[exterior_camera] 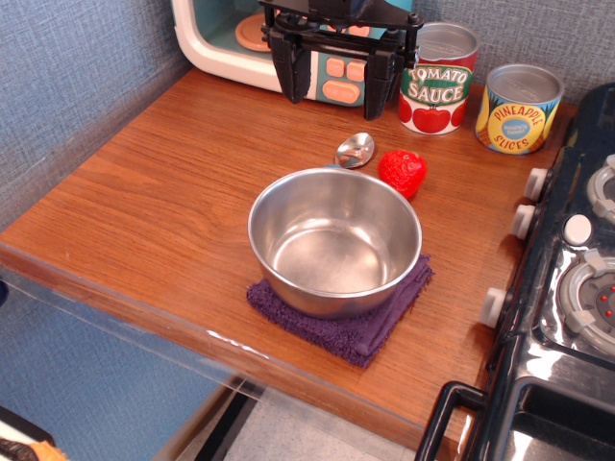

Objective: Move the spoon to the front of the oven.

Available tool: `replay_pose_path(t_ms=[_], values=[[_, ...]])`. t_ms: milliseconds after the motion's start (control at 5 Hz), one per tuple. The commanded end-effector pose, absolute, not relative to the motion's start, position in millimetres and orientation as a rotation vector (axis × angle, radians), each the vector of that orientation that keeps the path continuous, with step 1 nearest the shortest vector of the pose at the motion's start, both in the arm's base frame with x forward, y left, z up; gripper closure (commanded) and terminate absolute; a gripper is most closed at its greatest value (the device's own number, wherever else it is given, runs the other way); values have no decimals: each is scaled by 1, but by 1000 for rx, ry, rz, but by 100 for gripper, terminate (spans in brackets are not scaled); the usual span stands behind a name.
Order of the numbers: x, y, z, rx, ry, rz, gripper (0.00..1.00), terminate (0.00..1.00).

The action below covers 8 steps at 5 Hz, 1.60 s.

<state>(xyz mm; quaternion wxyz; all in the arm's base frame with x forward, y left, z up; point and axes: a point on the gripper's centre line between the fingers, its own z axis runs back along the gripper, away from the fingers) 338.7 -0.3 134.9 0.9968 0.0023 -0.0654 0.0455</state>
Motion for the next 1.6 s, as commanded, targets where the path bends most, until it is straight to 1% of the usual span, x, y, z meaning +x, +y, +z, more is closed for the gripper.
replay_pose_path(t_ms=[0, 200, 400, 600, 800, 1000, 1400], values=[[339, 0, 135, 5, -131, 91, 0, 0], [346, 5, 128, -43, -137, 128, 0, 0], [368, 14, 121, -79, -154, 160, 0, 0], [389, 26, 106, -37, -181, 175, 0, 0], [397, 30, 81, 1, -172, 129, 0, 0], [397, 26, 55, 11, -141, 13, 0, 0], [382, 28, 33, -15, -95, -74, 0, 0]])
